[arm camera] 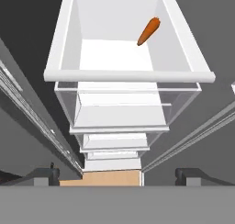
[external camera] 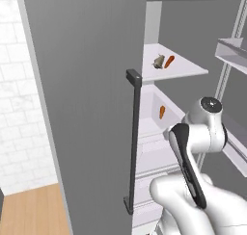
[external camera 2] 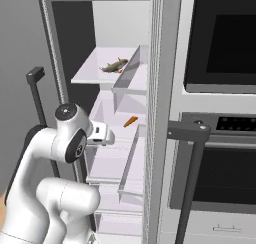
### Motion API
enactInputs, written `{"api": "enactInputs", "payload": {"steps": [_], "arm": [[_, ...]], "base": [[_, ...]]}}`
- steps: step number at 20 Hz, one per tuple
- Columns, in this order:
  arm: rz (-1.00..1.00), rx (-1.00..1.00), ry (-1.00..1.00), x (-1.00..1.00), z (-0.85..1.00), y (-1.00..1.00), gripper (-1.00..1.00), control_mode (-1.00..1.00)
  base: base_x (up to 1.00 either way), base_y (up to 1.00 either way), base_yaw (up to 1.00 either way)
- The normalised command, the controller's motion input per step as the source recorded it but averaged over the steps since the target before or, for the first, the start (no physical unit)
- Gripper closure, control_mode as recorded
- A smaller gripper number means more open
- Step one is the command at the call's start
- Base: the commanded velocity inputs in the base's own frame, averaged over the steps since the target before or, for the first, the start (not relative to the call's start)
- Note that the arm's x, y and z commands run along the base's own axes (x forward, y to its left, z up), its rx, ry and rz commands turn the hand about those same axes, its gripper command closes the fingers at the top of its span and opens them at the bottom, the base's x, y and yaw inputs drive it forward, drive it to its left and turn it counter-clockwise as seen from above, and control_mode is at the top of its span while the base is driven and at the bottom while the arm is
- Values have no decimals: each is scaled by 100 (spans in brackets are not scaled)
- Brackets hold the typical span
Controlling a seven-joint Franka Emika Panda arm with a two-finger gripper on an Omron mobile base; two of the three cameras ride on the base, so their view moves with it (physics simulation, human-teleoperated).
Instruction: Place one carrot and one fish in each tupperware on the nearby counter, to pack two identical lunches.
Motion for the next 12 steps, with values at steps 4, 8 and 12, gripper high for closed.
{"api": "enactInputs", "payload": {"steps": [4,8,12], "arm": [[-3,4,0,32,0,-22,-100,-100],[0,3,1,48,0,-1,-100,-100],[0,1,0,72,-6,0,-100,-100]], "base": [[0,0,0],[0,0,0],[0,0,0]]}}
